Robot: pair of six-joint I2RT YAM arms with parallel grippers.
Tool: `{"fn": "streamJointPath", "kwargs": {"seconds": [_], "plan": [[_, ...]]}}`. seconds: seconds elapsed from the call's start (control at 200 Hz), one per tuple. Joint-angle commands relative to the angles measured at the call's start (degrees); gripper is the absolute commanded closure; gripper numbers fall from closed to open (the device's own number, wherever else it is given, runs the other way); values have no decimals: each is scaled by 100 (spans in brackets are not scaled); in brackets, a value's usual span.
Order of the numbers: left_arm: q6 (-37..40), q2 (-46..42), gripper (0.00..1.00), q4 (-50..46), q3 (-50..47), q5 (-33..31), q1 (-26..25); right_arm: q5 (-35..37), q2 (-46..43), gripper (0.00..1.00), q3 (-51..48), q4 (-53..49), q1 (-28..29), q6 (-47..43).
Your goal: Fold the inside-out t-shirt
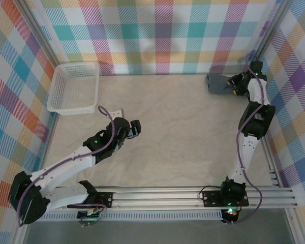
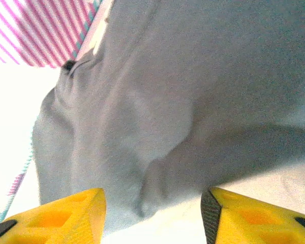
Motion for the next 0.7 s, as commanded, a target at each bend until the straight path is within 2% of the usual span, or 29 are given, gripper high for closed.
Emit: {"fn": "streamJointPath", "kwargs": {"seconds": [0.0, 0.06, 0.105, 0.15, 0.21, 0.275, 0.405, 0.455, 0.55, 0.64, 0.695], "plan": [[480, -603, 9, -114, -222, -1235, 29, -410, -1818, 45, -1672, 350, 128, -87], [573, -957, 8, -209, -407, -1880, 57, -348, -2931, 42, -3110, 1033, 213, -132], [488, -1221, 0, -489, -548, -2413, 93, -199, -3695, 40, -3995, 1307, 298, -351], [446, -1484, 0, -617, -712, -2880, 133, 57, -4458, 37, -4816, 1582, 418, -646], [690, -1786, 0, -464, -1056, -3218, 215, 513, -5432, 32, -5944, 2058, 615, -1104], [936, -2051, 0, -228, -1370, -3215, 401, 1055, -6367, 23, -7193, 2826, 840, -1560], [1849, -2235, 0, 574, -1861, -2513, 944, 1762, -7475, 1, -9339, 4819, 993, -1936], [2132, -2160, 0, 886, -2046, -2237, 1200, 2008, -7533, 0, -9942, 5541, 1049, -2124], [2681, -1887, 0, 1927, -2478, -1404, 1792, 2078, -6977, 0, -10433, 6645, 1170, -2644], [3098, -1406, 0, 3380, -2969, -155, 2442, 1666, -6217, 0, -10390, 7589, 1267, -2755], [3145, -963, 0, 4134, -3120, 645, 2889, 1655, -5811, 0, -10440, 8428, 1502, -3275]]}}
